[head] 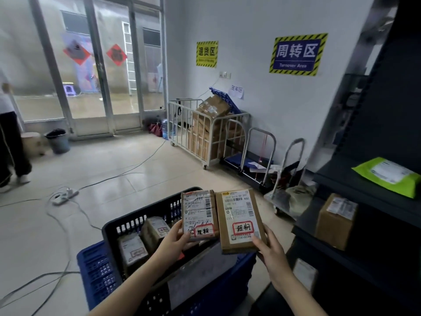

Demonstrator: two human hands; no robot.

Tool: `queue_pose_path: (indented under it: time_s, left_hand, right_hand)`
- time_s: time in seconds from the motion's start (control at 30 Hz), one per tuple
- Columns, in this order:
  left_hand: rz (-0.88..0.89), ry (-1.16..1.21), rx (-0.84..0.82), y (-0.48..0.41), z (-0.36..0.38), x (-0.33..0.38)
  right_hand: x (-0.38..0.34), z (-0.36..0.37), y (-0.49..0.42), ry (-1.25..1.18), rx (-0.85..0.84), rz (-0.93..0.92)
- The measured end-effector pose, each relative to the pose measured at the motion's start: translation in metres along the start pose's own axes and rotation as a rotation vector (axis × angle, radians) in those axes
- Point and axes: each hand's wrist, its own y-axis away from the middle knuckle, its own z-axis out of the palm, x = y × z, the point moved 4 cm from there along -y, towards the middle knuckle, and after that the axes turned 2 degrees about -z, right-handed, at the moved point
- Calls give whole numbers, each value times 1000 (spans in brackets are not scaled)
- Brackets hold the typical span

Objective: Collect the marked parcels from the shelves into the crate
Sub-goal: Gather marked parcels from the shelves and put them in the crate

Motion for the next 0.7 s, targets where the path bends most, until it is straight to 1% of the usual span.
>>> queue_pose_path:
  time_s: [0.17, 0.37, 0.5, 0.57, 0.7]
  left_hand:
    - [-40, 43, 32, -23, -38, -21]
    - [-118, 134, 44, -60, -53, -41]
    - [-181, 91, 73, -98, -55, -53]
    - [-227, 76, 89, -122, -56, -63]
    - [-359, 141, 113, -173, -51, -88]
  right_hand:
    - [7, 43, -26, -22, -18, 46]
    - [20, 69, -69, 7, -16, 84]
    - [37, 79, -110, 45, -39, 120]
    - [49, 82, -133, 80, -60, 148]
    - [73, 82, -192, 189, -79, 187]
